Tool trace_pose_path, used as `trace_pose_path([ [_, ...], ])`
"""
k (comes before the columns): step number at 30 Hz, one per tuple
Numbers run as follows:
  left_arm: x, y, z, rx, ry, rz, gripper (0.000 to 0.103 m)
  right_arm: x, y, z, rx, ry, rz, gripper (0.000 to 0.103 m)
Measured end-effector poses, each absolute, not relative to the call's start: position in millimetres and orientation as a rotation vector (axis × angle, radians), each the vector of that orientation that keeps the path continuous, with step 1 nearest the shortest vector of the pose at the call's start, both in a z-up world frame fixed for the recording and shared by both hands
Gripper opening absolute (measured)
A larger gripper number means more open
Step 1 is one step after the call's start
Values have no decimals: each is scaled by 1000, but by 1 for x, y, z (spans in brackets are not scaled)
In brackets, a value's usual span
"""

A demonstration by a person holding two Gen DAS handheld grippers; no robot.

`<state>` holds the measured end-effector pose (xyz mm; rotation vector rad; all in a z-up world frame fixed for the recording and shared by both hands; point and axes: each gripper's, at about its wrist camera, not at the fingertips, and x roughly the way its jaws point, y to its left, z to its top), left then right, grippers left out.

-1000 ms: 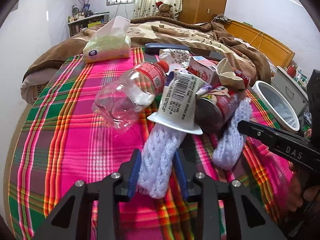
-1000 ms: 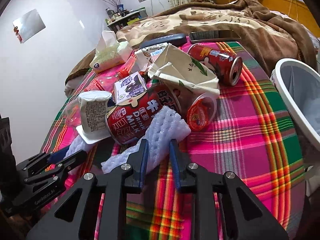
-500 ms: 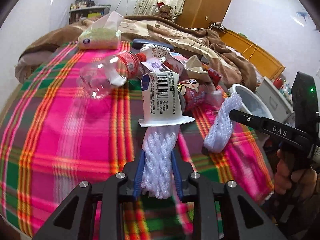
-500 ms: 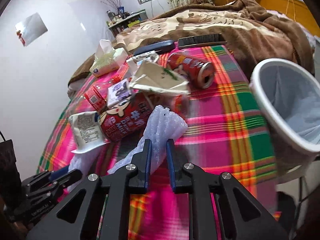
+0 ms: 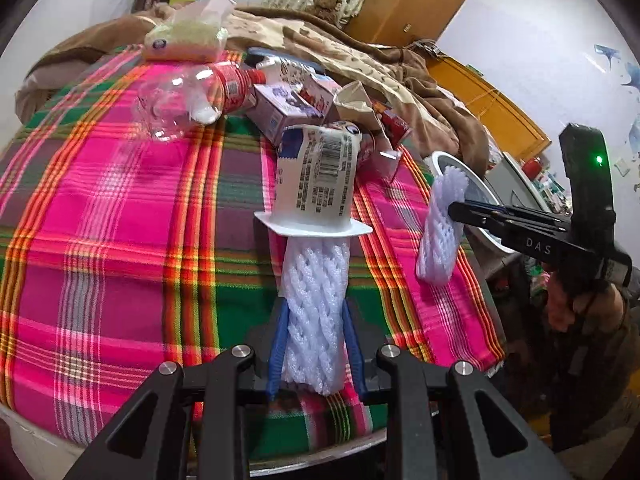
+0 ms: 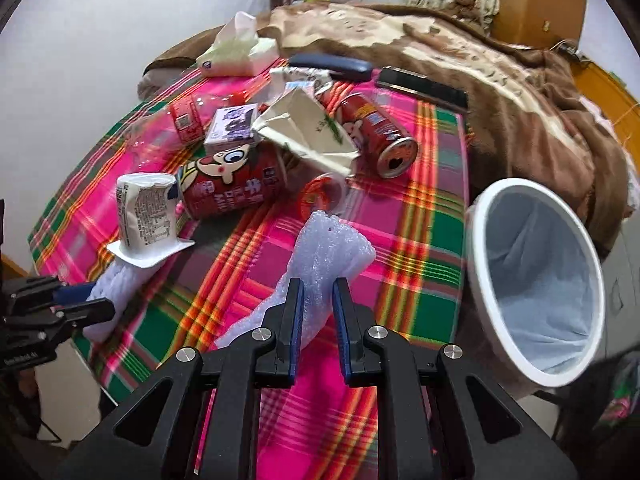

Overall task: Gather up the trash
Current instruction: 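Carry both foam nets over the white wastebasket with both grippers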

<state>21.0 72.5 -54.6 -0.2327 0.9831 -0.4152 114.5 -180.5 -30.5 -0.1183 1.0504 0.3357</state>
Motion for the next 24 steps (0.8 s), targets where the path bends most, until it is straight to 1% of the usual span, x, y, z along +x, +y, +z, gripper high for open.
trace_pose_path([
  [2, 22, 67, -53, -204, 983, -412, 28, 120, -180, -34, -83, 1071, 346, 17],
  [3, 23, 63, -53, -195, 988, -404, 31, 120, -179, -36, -68, 1074, 349, 18],
  [4, 24, 61, -53, -192, 989, -401, 41, 123, -179, -40, -39, 1081, 358, 19],
  [5, 25, 61, -54, -185, 990, -391, 48, 123, -178, -42, -17, 1084, 362, 23],
  [6, 25, 61, -54, -172, 984, -375, 57, 121, -178, -43, -4, 1080, 365, 34],
  [7, 26, 61, -53, -156, 971, -364, 58, 120, -179, -44, 19, 1069, 370, 43],
  [8, 27, 61, -52, -148, 964, -356, 58, 119, -180, -45, 48, 1063, 364, 60],
  [9, 30, 61, -52, -151, 962, -351, 58, 117, -181, -46, 75, 1064, 360, 66],
  [12, 40, 62, -55, -168, 974, -343, 57, 117, -179, -55, 160, 1081, 366, 66],
  [15, 43, 60, -59, -153, 980, -334, 57, 115, -175, -64, 162, 1094, 296, 66],
  [17, 45, 60, -62, -156, 993, -335, 53, 110, -173, -67, 152, 1076, 276, 66],
  [18, 45, 59, -64, -146, 996, -329, 46, 109, -172, -67, 140, 1067, 271, 61],
  [19, 45, 58, -64, -134, 995, -330, 39, 106, -169, -67, 113, 1058, 258, 54],
  [20, 44, 57, -65, -122, 993, -330, 35, 103, -165, -66, 77, 1047, 239, 35],
  [21, 43, 58, -64, -124, 991, -334, 29, 101, -163, -66, 55, 1039, 227, 32],
  [24, 42, 64, -59, -144, 974, -331, 27, 94, -160, -66, 32, 1022, 229, 27],
])
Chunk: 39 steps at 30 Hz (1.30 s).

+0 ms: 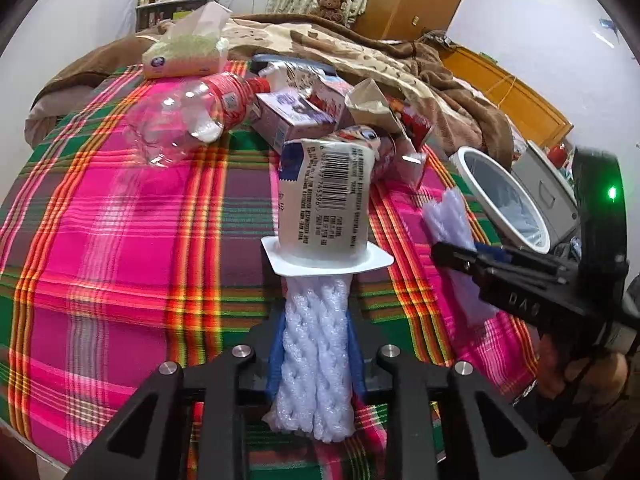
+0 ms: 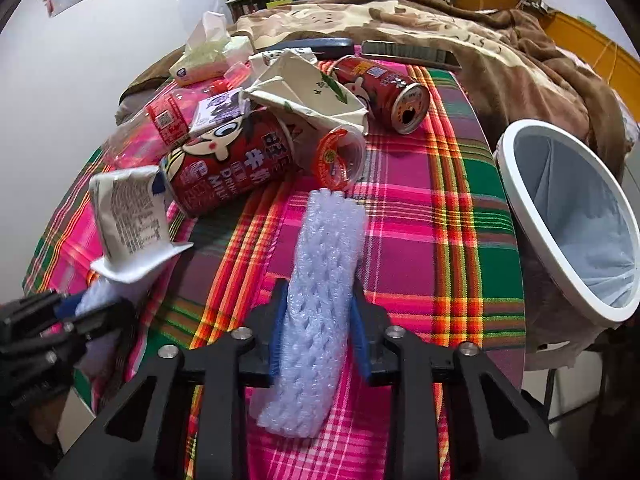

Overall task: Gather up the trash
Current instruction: 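Carry both foam nets over the white wastebasket with both grippers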

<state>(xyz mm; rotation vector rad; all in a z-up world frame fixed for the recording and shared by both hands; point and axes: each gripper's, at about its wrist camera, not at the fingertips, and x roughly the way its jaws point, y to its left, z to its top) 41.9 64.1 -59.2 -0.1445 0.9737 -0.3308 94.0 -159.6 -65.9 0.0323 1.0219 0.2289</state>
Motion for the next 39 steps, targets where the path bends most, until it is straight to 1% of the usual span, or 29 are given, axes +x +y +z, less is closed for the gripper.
trace_pose_path([
  [6, 40, 103, -28, -284, 883, -310, 27, 94, -159, -58, 55, 998, 251, 26],
  [10, 37, 115, -12, -288, 842, -280, 27, 98, -165, -54, 64, 977, 266, 25],
  [12, 37, 109, -13, -258, 867, -287, 27, 99, -165, -52, 65, 977, 272, 25],
  [15, 47, 98, -26, -141, 954, -265, 27, 100, -165, -54, 66, 1001, 288, 25],
  [24, 17, 112, -54, -228, 1052, -261, 27, 96, -165, -50, 52, 994, 315, 25],
  [31, 0, 105, -14, -220, 949, -299, 27, 91, -171, -42, 73, 967, 326, 25],
  [34, 1, 89, 2, -208, 907, -338, 27, 87, -176, -36, 78, 949, 326, 25],
  [39, 17, 58, 13, -172, 865, -365, 27, 82, -194, -23, 105, 913, 304, 25],
])
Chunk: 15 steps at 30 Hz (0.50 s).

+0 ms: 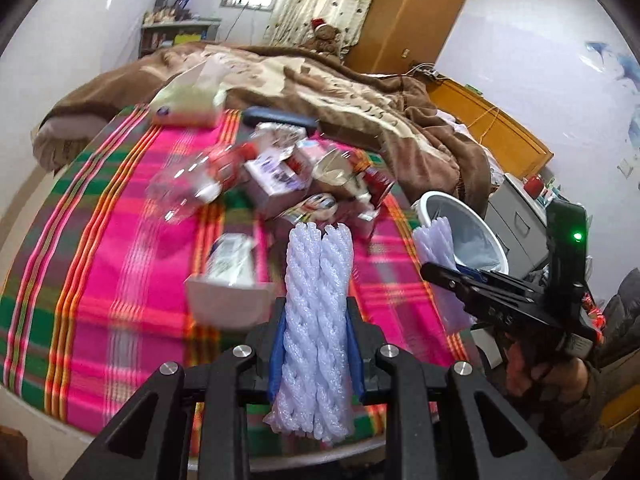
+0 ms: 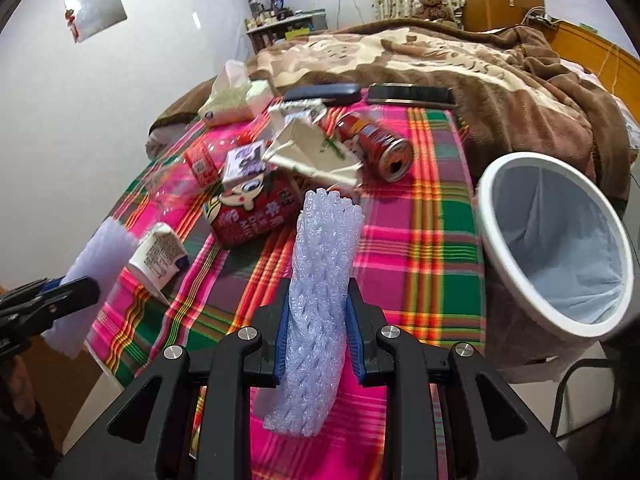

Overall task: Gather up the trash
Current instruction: 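Carry both foam nets over the white wastebasket with both grippers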

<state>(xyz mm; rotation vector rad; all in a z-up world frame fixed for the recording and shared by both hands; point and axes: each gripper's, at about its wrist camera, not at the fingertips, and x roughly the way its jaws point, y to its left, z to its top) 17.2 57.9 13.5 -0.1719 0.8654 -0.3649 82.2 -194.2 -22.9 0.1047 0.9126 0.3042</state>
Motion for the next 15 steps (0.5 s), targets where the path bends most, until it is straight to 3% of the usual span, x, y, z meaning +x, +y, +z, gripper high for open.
trace_pose_path([
  [15, 66, -55, 32, -63, 817, -497, 27, 89, -274, 4, 161, 824, 145, 26],
])
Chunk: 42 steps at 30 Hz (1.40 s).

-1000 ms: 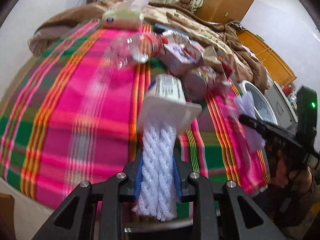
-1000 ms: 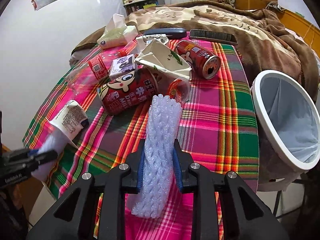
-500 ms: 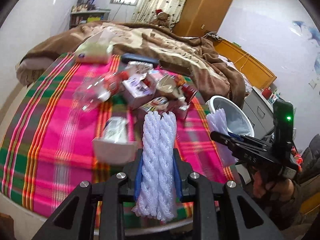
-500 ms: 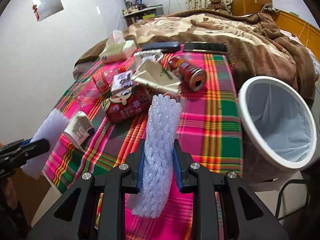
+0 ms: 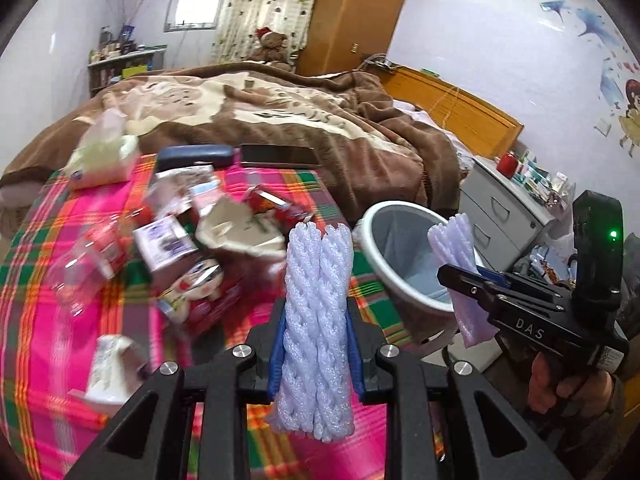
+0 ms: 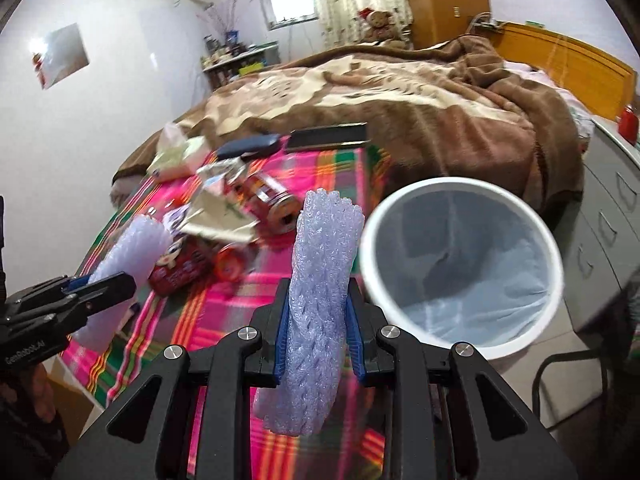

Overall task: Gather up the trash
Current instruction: 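Carry both foam nets over the white wastebasket with both grippers, then open both grippers to drop the foam nets into the wastebasket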

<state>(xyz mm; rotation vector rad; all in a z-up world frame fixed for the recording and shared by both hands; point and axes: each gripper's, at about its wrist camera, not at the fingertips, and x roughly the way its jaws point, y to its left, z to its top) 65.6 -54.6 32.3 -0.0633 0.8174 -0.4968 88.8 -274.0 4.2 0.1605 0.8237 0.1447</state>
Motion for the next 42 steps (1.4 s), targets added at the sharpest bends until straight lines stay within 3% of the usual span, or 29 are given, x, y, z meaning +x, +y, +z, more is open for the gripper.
trace_pose_path([
  [12, 95, -144, 37, 3, 782, -604, 27, 108, -340, 0, 221, 802, -5, 26],
  [31, 138, -247, -17, 82, 884, -673, 28, 137, -388, -48, 225, 909, -23, 27],
  [34, 140, -253, -21, 100, 882, -673, 37, 138, -393, -52, 206, 916, -45, 34],
  [36, 141, -254, -23, 97, 885, -668, 49, 139, -397, -54, 220, 915, -45, 55],
  [37, 142, -254, -23, 88, 888, -672, 52, 139, -398, -54, 230, 914, -40, 60],
  [42, 142, -249, -22, 90, 887, -654, 52, 136, -399, -55, 246, 909, -55, 62],
])
